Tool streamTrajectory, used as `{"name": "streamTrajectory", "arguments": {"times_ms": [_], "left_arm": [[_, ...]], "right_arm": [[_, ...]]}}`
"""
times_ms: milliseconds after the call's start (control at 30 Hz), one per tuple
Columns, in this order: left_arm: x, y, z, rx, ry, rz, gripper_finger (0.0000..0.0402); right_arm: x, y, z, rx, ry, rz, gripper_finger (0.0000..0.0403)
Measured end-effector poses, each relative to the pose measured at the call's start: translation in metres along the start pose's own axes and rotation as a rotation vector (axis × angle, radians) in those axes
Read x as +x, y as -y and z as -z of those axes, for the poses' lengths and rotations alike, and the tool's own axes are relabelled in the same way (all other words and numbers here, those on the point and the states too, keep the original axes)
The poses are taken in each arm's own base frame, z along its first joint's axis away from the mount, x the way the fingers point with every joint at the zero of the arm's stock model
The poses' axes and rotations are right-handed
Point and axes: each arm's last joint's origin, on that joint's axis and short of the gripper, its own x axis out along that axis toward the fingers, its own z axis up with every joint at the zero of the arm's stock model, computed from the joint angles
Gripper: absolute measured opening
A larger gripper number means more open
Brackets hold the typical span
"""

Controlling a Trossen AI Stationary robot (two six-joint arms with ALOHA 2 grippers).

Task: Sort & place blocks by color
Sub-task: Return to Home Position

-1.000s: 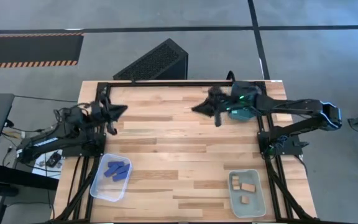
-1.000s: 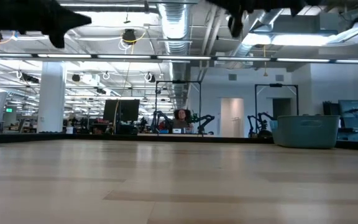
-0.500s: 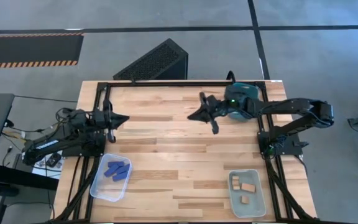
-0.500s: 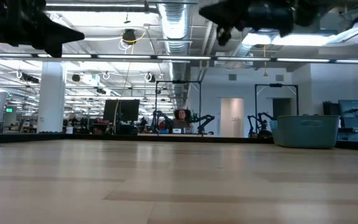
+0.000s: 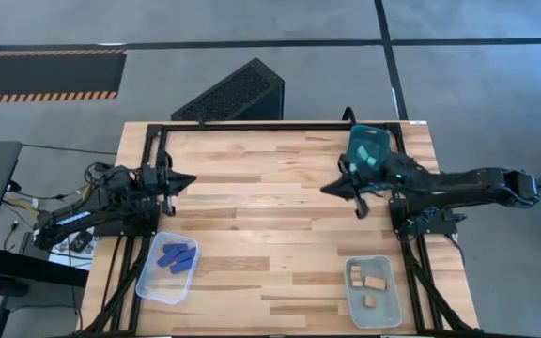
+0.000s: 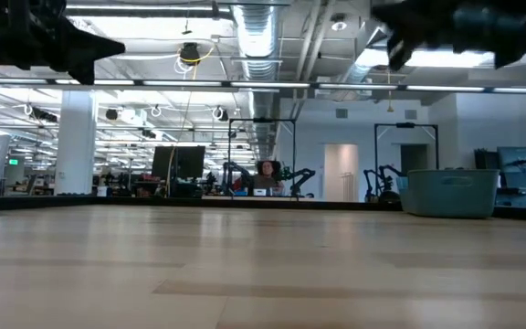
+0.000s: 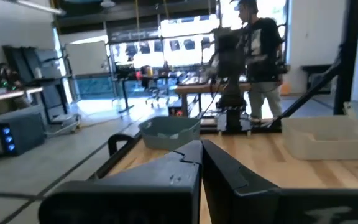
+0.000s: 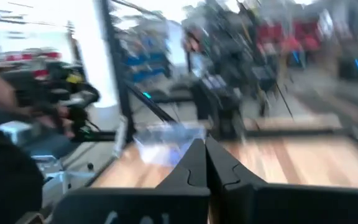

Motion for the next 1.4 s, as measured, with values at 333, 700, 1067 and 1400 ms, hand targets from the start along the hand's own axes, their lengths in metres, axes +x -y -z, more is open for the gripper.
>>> {"name": "streamTrajectory", "arguments": {"times_ms": [333, 700, 1067, 1400], "left_arm": [[0.001, 0.0, 0.003, 0.023, -0.01, 0.01, 0.0], [0.006, 0.006, 0.015, -0.039, 0.085, 0.069, 0.0], [0.008, 0.009, 0.031, -0.054, 0.057, 0.075, 0.0], [0.008, 0.013, 0.038, -0.058, -0.018, 0.085, 0.0]], "right_arm": [[-0.045, -0.036, -0.002, -0.139, 0.014, -0.091, 0.0001], [-0.081, -0.041, 0.032, -0.18, 0.235, -0.034, 0.0001], [-0.092, -0.043, 0.041, -0.198, 0.151, -0.065, 0.0006], [-0.087, -0.038, 0.067, -0.239, 0.067, -0.057, 0.0008]]}}
